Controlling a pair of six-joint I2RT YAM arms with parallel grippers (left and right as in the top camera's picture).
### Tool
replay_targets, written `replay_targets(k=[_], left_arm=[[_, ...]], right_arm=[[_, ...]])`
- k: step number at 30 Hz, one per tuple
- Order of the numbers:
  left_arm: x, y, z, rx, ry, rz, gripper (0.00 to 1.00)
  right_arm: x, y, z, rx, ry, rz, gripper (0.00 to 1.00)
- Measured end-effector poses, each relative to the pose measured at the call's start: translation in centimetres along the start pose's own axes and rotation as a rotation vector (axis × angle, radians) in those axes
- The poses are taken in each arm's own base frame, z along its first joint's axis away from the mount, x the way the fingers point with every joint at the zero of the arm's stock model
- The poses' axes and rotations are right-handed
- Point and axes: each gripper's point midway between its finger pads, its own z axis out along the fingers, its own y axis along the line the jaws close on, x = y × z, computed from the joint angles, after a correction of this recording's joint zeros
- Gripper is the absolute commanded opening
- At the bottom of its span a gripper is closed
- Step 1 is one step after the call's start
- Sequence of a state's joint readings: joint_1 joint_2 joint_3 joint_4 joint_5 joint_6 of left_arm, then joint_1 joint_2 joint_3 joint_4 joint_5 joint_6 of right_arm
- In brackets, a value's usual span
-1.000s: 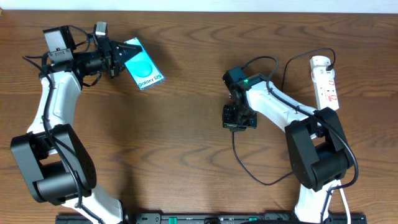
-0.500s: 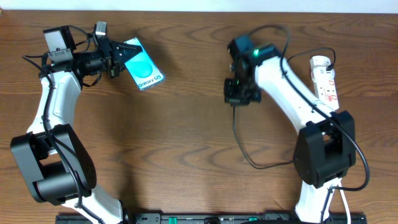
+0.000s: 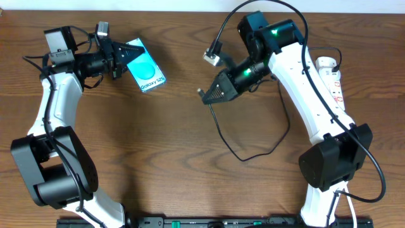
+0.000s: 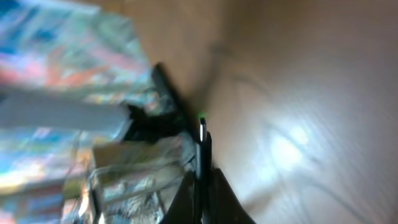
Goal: Plug charger to phone and switch on socket
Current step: 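Lift the cable connector with the right gripper toward the phone's bottom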
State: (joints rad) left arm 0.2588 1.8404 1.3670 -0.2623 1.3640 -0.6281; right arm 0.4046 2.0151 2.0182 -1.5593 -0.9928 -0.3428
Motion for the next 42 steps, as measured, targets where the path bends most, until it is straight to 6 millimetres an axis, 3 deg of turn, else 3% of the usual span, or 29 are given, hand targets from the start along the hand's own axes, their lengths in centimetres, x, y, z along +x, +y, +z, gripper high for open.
replay_targets(k=[6,10,11,19,23,29,42], left_arm=[[0.5,-0.6,0.0,0.035,0.028,0.036,0.07],[0.6,-1.0,0.0,0.056,0.039,0.066,0.08],[0.6,-1.1,0.0,0.059,0.040,0.070,0.08],[0.8,-2.4,1.7,0.081,0.062,0.193,0.07],[0.6,-3.2,3.1,0.080,0.059,0.249,0.07],[-0.4,-3.5,3.3,0.062,0.015,0.248,0.07],[-3.1,-2.8,3.2,-0.005,-0.121,0.062,0.07]], right_arm=[[-0.3,2.4,0.7,-0.128,-0.032,-0.198,0.02],[-0.7,2.6,1.4,-0.152,-0.047,-0.249,0.02],[-1.7,2.1,1.8,-0.163,-0.086,-0.282,0.02],[-3.0,-1.2,4.7,-0.310,-0.184,-0.198,0.02],[-3.0,-1.1,4.9,-0.375,-0.186,-0.127,0.02],[-3.3,-0.7,4.7,-0.403,-0.187,-0.100,0.02],[-5.4,-0.8,4.3,-0.393,-0.219,-0.091,0.02]])
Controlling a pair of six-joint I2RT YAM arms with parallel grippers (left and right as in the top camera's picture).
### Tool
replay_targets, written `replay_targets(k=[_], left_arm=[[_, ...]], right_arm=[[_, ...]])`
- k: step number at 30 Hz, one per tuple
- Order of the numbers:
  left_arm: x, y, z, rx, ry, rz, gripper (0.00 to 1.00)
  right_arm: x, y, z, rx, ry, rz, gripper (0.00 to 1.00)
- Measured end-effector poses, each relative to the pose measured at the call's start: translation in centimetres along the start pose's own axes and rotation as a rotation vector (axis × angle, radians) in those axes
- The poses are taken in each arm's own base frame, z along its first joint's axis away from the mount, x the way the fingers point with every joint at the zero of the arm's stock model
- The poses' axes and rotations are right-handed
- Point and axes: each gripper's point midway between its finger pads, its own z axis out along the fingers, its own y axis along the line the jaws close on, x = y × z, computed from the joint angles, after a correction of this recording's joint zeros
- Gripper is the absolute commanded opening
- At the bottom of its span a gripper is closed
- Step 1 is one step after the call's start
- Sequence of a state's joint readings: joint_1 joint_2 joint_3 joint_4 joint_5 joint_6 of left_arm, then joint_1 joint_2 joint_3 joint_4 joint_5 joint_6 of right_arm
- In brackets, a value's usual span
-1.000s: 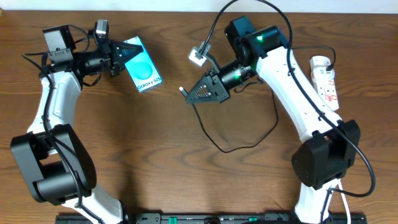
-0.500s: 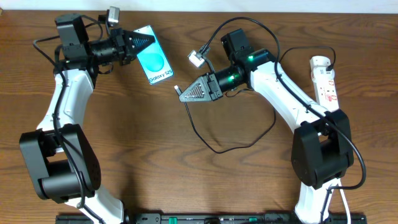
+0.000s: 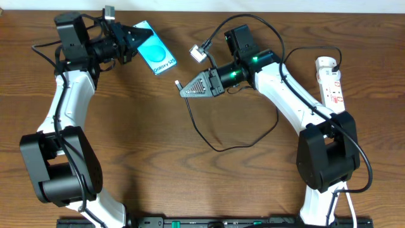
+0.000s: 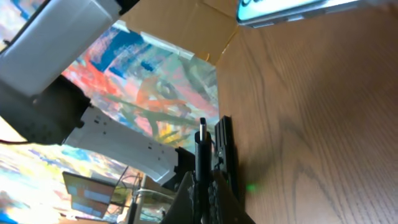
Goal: Plug charger to phone and switch on socket
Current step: 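Lift the cable connector with the right gripper toward the phone's bottom, then align the connector under the phone's port held by the left gripper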
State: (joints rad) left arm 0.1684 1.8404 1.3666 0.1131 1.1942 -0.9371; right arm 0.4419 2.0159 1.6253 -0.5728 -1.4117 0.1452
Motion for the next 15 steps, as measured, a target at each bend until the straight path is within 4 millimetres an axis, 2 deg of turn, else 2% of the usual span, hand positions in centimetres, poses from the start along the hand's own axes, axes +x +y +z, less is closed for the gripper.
replay_targets(k=[7,15], left_arm=[[-1.1,-1.5,-0.1,0.038,-0.040,0.026,0.07],[-0.8,-2.5,-0.1,0.076,-0.014,0.058,0.07]], right_arm=[[-2.3,0.1,0.0,0.016,-0.044,0.005,0.02],[-2.5,0.2,0.2,0.016,-0.046,0.069,0.02]])
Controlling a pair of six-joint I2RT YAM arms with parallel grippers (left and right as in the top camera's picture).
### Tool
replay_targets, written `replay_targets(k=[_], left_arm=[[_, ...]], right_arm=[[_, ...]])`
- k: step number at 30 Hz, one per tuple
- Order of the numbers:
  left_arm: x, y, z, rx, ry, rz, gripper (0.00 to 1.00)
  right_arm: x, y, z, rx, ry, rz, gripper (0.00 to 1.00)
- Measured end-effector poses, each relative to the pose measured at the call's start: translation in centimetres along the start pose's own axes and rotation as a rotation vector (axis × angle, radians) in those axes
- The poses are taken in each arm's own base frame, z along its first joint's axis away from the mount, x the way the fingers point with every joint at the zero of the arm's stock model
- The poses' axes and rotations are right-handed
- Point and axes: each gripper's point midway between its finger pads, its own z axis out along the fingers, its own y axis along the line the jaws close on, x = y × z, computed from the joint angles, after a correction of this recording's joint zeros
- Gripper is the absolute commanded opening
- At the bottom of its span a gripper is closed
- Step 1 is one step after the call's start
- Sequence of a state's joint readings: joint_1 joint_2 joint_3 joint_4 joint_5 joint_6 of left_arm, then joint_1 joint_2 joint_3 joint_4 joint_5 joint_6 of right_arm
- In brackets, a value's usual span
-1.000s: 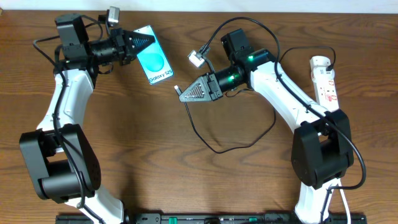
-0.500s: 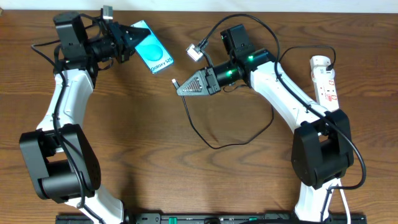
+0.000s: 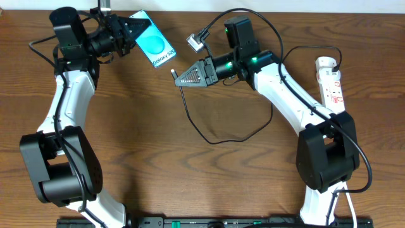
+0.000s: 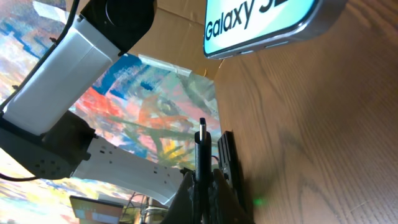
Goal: Plug charger to phone and switch on socket
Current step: 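Align the connector under the phone's port held by the left gripper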
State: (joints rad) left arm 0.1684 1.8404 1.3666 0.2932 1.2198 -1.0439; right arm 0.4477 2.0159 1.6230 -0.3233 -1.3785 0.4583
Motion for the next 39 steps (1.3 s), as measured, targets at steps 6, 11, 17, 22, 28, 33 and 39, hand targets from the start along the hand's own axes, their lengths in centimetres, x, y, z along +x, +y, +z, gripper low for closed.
replay_targets(k=[6,11,17,22,28,33,39], left_arm=[[0.7,-0.3,0.0,0.020,0.039,0.000,0.08],[1.3,-0.7,-0.1,0.038,0.075,-0.002,0.07],[1.6,-0.8,-0.1,0.046,0.091,-0.002,0.07],[1.6,-0.8,-0.1,0.048,0.096,-0.002,0.07],[1.8,-0.9,-0.1,0.052,0.104,-0.002,0.07],[2.0,-1.3,-0.2,0.067,0.119,0.016,0.07],[2.2,-1.5,-0.2,0.078,0.135,0.027,0.07]], right_arm=[[-0.2,0.1,0.0,0.001,-0.005,-0.016,0.02],[-0.3,0.1,0.0,0.002,-0.006,-0.020,0.02],[0.1,0.4,1.0,-0.007,0.012,-0.033,0.02],[0.2,0.5,1.4,-0.008,0.018,-0.038,0.02],[0.2,0.4,1.5,-0.001,0.016,-0.038,0.02],[0.1,0.4,1.5,0.004,0.014,-0.039,0.02],[0.1,0.3,1.5,0.004,0.013,-0.040,0.02]])
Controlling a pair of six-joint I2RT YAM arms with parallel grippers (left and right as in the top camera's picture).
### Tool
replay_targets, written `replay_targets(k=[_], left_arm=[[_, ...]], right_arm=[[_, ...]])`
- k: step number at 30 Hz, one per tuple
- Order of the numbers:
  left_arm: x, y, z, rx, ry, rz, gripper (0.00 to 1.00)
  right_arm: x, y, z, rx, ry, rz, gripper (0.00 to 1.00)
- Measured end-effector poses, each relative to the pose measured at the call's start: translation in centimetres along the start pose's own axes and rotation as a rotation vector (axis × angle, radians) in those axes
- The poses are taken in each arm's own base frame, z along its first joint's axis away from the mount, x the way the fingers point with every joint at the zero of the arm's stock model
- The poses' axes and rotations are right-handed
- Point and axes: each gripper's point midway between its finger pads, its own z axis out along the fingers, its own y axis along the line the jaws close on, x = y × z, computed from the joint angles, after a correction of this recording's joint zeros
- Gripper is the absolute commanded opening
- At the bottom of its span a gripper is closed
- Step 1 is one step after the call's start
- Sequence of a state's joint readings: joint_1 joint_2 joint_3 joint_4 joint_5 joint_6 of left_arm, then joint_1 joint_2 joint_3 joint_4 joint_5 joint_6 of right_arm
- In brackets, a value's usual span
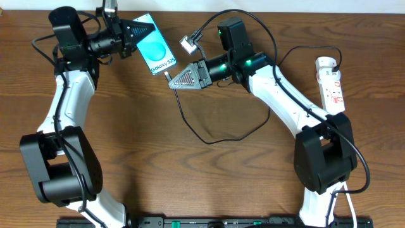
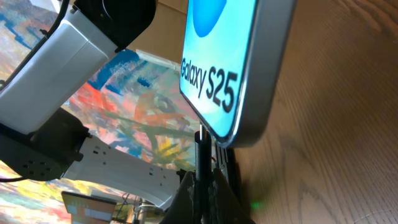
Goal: Plug charger to phone and switch on socket
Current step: 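Align the connector under the phone's port held by the left gripper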
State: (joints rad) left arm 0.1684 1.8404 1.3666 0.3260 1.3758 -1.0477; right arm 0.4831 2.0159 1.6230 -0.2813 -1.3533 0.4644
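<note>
The phone [image 1: 158, 54], its lit screen reading Galaxy S25, is held above the table's far left by one end, my left gripper [image 1: 140, 30] shut on it. My right gripper [image 1: 175, 80] is shut on the black charger plug [image 2: 202, 155], just right of the phone's free end. In the right wrist view the phone [image 2: 230, 68] fills the top. The plug's tip reaches the phone's lower edge; whether it has entered the port cannot be told. The white socket strip [image 1: 330, 76] lies at the far right.
The black charger cable [image 1: 215, 136] hangs from the plug, loops over the middle of the table and runs back toward the socket strip. The left arm's white link [image 2: 81, 43] stands behind the phone. The table's far edge is close behind both grippers.
My right gripper has moved a little left with the plug. In the right wrist view the phone is now larger and the plug tip meets its lower edge. The left gripper barely moved.
My left gripper held the phone lower on the table's left, with the right gripper and plug well to its right. Then the phone was farther back and the plug nearer. At each later moment the plug stood closer, and now it is at the phone's end.
</note>
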Motion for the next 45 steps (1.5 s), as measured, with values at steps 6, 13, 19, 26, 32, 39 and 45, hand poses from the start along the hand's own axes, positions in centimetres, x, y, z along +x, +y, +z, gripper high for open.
replay_targets(k=[6,13,19,26,32,39,45], left_arm=[[0.16,-0.16,0.00,0.007,0.011,0.006,0.07],[0.21,-0.28,0.00,0.011,0.015,0.013,0.07],[0.33,-0.34,-0.01,0.014,0.021,0.014,0.07],[0.36,-0.36,-0.04,0.016,0.024,0.014,0.07],[0.38,-0.44,-0.04,0.018,0.026,0.020,0.07],[0.38,-0.45,-0.04,0.019,0.026,0.021,0.08],[0.28,-0.43,-0.13,0.017,0.022,0.021,0.07]], right_arm=[[-0.07,0.03,0.00,0.000,-0.001,-0.006,0.02],[-0.10,0.04,0.00,-0.001,-0.002,-0.010,0.02],[-0.18,0.09,0.00,-0.002,-0.004,-0.018,0.02],[-0.23,0.15,0.03,-0.003,-0.004,-0.024,0.02],[-0.26,0.18,0.03,-0.004,-0.004,-0.025,0.02],[-0.28,0.21,0.06,-0.005,-0.004,-0.029,0.02],[-0.55,0.53,0.06,-0.017,-0.007,-0.029,0.02]])
